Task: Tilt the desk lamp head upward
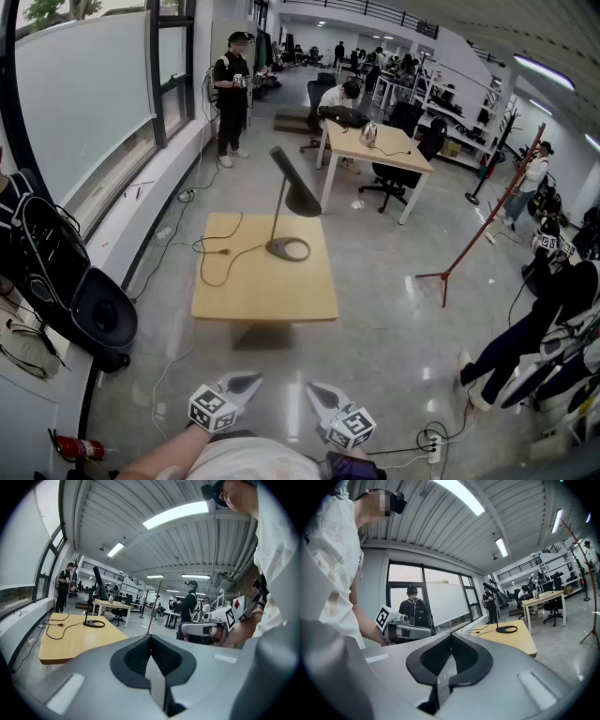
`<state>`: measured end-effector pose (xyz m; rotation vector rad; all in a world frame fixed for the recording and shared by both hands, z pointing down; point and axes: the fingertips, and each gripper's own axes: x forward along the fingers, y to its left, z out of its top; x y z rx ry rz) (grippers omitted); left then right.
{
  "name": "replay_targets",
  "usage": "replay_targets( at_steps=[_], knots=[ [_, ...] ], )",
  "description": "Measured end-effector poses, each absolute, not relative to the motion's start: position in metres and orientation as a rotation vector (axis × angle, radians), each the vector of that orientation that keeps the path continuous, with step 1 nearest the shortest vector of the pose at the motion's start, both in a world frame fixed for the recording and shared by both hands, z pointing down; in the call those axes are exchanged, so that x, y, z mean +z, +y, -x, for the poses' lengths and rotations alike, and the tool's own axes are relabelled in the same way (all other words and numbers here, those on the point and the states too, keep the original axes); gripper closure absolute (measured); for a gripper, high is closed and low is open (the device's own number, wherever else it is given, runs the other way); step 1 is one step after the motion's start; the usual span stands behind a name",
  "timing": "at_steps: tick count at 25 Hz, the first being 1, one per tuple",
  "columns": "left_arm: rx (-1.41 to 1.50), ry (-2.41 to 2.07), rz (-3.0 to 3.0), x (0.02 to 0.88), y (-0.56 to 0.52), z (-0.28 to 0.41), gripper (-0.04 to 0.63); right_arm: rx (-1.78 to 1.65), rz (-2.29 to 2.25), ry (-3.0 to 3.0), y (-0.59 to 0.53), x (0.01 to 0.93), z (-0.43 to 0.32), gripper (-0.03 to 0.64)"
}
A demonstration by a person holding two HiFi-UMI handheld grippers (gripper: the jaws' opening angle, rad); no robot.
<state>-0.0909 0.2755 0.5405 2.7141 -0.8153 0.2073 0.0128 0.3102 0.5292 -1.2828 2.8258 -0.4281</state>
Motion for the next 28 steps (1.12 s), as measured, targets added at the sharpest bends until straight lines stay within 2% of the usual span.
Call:
replay_targets(
  at_steps=[18,28],
  knots=[
    [0.204,-0.937,-2.652,0.534,0.296,0.168,0.594,-0.36,1.302,2.854,0.311,0.511,0.022,0.603],
    [0.198,-0.982,-2.658,0.532,0.287,0.181,0.594,-0.336,1.318,2.847,0.294,0.507,0.013,0.603]
  ],
)
